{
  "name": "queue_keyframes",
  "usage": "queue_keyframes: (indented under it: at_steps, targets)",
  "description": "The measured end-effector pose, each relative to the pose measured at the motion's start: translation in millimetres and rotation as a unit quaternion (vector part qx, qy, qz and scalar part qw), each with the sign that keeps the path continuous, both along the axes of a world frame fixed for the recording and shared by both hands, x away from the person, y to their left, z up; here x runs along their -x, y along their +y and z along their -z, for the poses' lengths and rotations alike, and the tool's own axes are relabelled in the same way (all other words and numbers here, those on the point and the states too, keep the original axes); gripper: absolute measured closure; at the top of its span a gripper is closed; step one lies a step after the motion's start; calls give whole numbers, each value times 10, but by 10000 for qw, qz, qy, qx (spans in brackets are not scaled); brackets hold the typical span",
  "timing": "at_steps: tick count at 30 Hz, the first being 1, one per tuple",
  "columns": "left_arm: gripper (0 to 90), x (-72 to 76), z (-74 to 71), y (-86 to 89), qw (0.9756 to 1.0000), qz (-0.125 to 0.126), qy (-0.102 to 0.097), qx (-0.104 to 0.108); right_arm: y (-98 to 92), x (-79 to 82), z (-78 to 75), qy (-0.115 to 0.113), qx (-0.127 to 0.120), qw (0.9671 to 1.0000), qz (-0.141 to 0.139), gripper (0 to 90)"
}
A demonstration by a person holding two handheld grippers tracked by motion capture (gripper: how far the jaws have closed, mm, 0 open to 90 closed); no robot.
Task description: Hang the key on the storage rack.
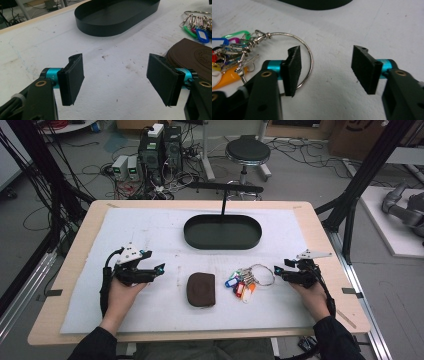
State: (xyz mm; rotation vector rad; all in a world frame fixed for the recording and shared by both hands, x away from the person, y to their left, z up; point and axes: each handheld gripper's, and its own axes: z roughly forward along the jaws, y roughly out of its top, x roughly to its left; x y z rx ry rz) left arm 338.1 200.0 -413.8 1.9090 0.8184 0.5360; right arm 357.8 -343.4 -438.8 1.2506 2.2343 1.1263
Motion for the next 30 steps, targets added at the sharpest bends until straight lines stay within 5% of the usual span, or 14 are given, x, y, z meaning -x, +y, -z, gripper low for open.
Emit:
queue_keyframes:
  at_steps: [13,24,30]
  targets:
    - [300,0,4,-5,10000,-12,3,-19,218,-21,96,225,498,9983,-224,640]
    - [300,10,0,-13,10000,-3,-4,-68,316,35,87,45,844,9961,-235,842]
    - [300,16,-2,-19,10000,0,-21,-93,299,7,85,217,575,9980,-122,875]
